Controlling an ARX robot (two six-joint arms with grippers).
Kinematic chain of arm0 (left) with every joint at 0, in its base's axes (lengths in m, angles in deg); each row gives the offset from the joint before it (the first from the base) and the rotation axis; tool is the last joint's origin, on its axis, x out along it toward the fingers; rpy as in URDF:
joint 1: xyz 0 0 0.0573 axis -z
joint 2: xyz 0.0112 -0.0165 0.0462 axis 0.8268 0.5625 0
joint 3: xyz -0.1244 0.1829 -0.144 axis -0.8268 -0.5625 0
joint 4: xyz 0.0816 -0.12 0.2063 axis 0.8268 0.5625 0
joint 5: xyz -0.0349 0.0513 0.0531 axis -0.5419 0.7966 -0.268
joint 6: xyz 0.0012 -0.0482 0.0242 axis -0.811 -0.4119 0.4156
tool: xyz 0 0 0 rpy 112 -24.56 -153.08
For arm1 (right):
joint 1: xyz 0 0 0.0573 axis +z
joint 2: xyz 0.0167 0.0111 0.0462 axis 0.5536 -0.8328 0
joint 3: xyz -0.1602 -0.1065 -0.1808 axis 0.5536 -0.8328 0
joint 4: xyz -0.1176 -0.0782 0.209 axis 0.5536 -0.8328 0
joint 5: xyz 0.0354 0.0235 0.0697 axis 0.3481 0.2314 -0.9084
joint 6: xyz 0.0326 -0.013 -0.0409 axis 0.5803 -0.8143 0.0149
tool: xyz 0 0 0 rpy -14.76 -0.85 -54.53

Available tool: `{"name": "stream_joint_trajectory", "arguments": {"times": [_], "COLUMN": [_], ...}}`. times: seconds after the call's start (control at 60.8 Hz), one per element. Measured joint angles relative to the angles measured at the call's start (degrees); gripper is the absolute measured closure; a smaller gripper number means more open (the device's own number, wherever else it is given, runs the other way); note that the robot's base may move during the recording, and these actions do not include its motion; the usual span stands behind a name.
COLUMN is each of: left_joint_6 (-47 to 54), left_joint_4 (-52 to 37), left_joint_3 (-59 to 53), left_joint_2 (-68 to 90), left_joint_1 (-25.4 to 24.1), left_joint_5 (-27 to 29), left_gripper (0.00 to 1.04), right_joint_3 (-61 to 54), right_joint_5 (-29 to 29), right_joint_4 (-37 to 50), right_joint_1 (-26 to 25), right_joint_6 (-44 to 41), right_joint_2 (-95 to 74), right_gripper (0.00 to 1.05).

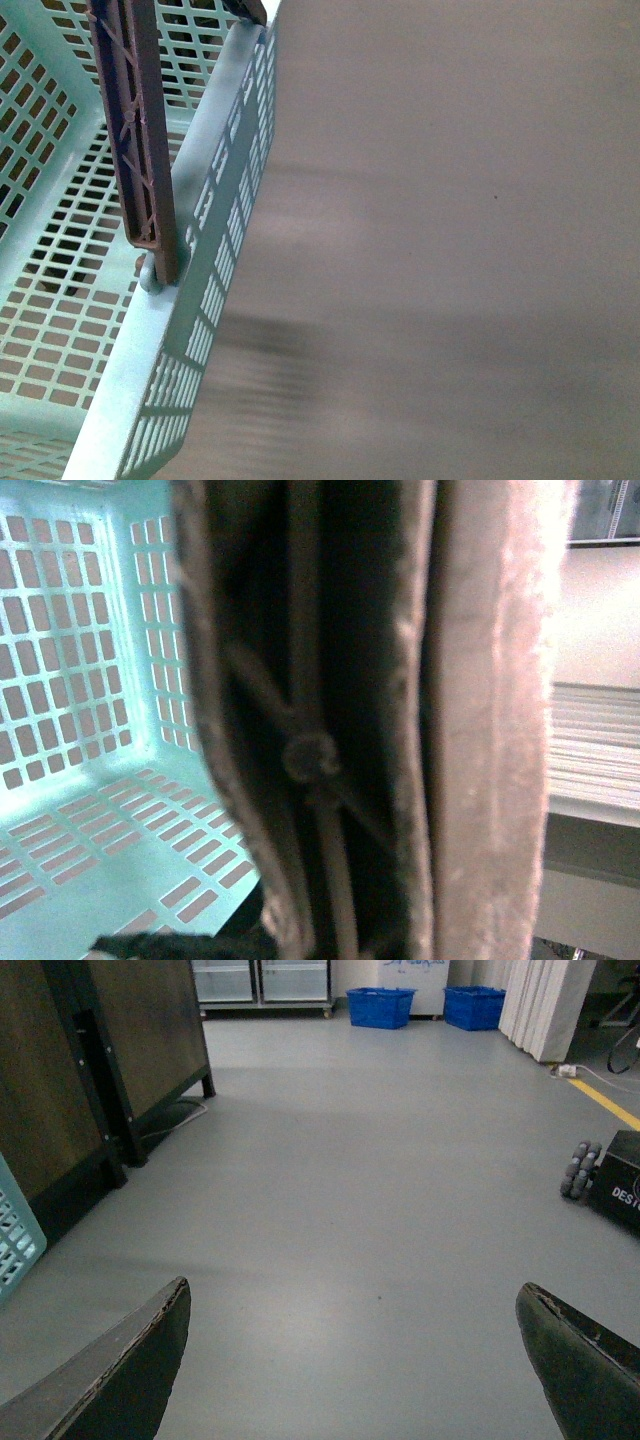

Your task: Pick mango and avocado into basket

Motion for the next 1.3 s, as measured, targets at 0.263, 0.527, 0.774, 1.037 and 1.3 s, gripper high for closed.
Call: {"name": "stream_joint_trajectory", "arguments": {"times": [0.263,0.527,0.774,1.037,1.3], "left_joint_6": [0.02,0.04,0.04,0.07,0.07], "left_joint_4": [0.02,0.02,0.02,0.02,0.02], "left_joint_3": [-0.31,-0.31,-0.28,-0.31,-0.31], "left_joint_2": [0.13,0.13,0.13,0.13,0.13], "left_joint_1": [0.0,0.0,0.0,0.02,0.0], "left_joint_5": [-0.02,0.04,0.04,0.02,0.07], "left_gripper": [0.9,0.9,0.9,0.9,0.9], "right_joint_3": [0.0,0.0,0.0,0.0,0.0], "right_joint_5": [-0.04,-0.02,0.0,-0.02,0.0], "right_joint_4": [0.0,0.0,0.0,0.0,0.0], "right_joint_1": [0.0,-0.02,0.0,-0.02,0.0], "right_joint_6": [-0.02,-0.02,-0.02,-0.02,0.0], "right_joint_2": [0.0,0.0,0.0,0.0,0.0], "right_gripper": [0.09,0.09,0.09,0.09,0.09]}}
